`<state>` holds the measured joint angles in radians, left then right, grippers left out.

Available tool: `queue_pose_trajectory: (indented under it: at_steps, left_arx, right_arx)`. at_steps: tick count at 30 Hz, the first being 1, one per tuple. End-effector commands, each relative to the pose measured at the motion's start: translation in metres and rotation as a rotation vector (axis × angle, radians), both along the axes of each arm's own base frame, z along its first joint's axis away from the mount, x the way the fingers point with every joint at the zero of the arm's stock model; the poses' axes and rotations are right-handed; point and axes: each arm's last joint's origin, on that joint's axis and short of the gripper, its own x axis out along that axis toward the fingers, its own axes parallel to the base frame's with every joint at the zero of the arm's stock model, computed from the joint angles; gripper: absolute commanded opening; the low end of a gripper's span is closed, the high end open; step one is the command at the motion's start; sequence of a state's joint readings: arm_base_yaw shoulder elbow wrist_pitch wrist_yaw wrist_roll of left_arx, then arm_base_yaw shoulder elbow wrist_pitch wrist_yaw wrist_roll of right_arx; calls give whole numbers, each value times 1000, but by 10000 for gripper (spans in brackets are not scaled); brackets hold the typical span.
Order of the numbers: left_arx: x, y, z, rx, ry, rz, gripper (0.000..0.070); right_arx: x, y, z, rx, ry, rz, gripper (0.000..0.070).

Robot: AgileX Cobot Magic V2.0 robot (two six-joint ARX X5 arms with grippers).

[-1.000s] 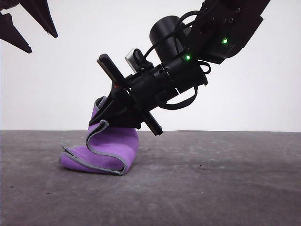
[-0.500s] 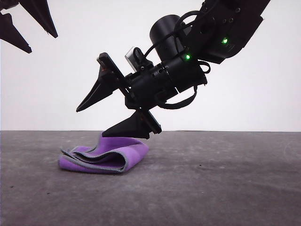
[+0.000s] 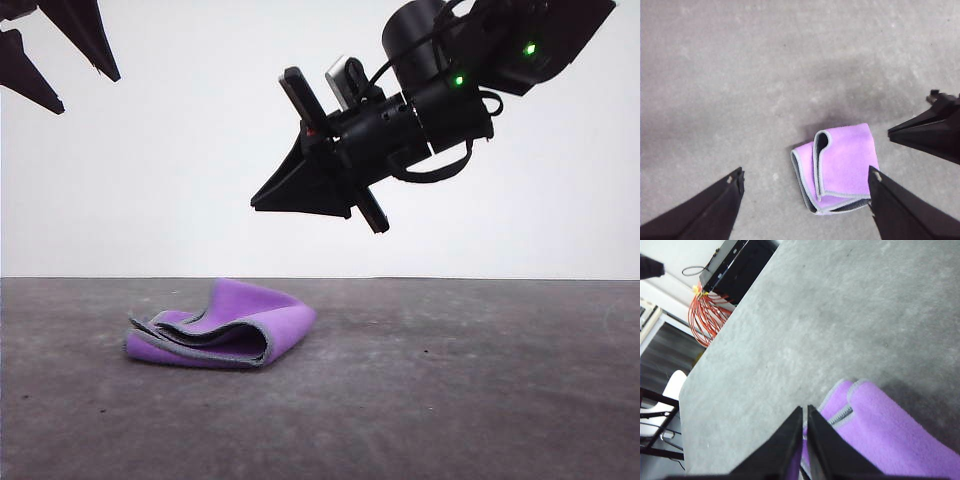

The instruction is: Fold clothes

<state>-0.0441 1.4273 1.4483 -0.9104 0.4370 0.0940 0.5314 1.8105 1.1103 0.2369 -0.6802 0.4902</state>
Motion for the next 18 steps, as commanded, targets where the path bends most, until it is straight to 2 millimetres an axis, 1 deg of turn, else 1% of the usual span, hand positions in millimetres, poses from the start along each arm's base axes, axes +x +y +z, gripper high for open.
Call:
queue_pose_trajectory:
  at_steps: [1,3,4,5,8,9,12,14,15,18]
  left_arx:
    - [1,0,4,9,-26,-12,476]
    - [1,0,4,9,-26,-13,476]
    - [1,0,4,9,-25,-13,476]
    - [1,0,4,9,-22,-13,476]
    - [0,0,3,10,-3,-13,476]
    - [-1,0,3,12,5,-15,476]
    - [-4,0,2,15,25,-18,476]
    - [-8,0,5,16,20,-20,476]
    - [-10,0,7,16,10,-21,477]
    - [-20,1,17,19,-31,-25,477]
  right_arx:
    - [3,0,5,-12,-49,14,2]
    - [3,-7,9,-32,-66,9,13]
    - [2,-12,12,-47,-75,3,50]
    - [2,-17,15,-66,-85,-5,108]
    - [-2,-35,25,-149,-108,-35,319]
    - [-4,-43,29,-175,-106,-43,355]
    - [-14,-66,41,-278,-97,-70,401]
    - [-25,-82,51,-376,-110,-110,461]
    - [-30,-88,57,-426,-125,-132,477]
    - [-49,-106,78,-559,-181,-213,484]
